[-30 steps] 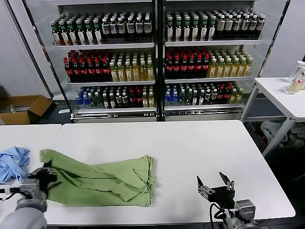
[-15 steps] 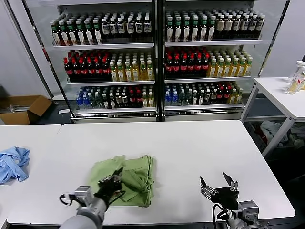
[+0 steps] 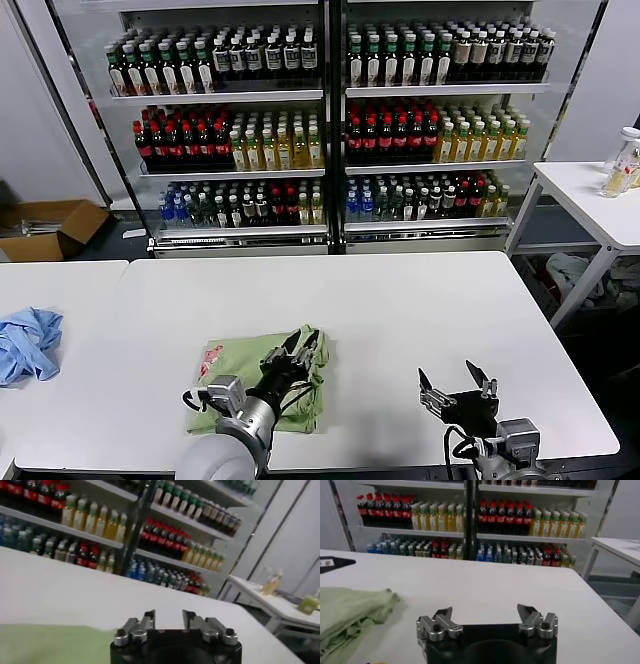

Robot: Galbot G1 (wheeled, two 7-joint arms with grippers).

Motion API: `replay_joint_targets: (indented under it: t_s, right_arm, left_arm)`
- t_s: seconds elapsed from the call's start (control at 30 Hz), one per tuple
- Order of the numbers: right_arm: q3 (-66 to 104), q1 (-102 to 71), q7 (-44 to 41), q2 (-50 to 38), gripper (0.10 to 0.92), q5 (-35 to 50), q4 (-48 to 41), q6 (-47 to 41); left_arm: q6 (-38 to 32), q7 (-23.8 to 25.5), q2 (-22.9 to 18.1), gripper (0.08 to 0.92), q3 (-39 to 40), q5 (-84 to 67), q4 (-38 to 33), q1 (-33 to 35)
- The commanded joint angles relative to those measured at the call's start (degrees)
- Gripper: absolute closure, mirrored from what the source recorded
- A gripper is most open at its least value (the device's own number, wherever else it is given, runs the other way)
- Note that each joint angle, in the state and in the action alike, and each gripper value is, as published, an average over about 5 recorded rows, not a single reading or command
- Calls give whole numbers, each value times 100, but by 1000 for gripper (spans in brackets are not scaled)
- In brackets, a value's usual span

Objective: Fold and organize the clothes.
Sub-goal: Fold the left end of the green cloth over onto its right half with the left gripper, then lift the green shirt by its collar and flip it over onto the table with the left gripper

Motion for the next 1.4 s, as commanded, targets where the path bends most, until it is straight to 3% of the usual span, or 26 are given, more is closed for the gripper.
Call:
replay_joint_targets:
  t_s: [0.03, 0.17, 0.4, 0.63, 0.77, 1.27, 1.4]
  right_arm:
    - [2, 58, -5, -2, 203, 8, -24, -1]
    - [-33, 105, -13, -9, 203, 13, -62, 0]
    - [-68, 85, -11, -9, 203, 5, -69, 0]
    - [-25, 49, -10, -10, 203, -2, -51, -1]
    - [-14, 56, -11, -8, 203, -2, -59, 0]
    - [-6, 80, -14, -28, 203, 4, -68, 0]
    - [15, 96, -19, -52, 203, 14, -61, 0]
  left_arm:
    - [-147, 485, 1167, 522, -1760, 81, -276, 819]
    - [-102, 896, 1514, 401, -2758, 590, 606, 1323]
    - [-56, 866, 1063, 200, -2507, 668, 1214, 1328]
    - [-77, 872, 903, 178, -2275, 233, 1524, 1064]
    - [-91, 880, 907, 243, -2265, -290, 1537, 1055]
    - [-194, 1066, 693, 666, -2108, -758, 1412, 964]
    - [-68, 1045, 801, 778, -2502, -668, 1104, 1030]
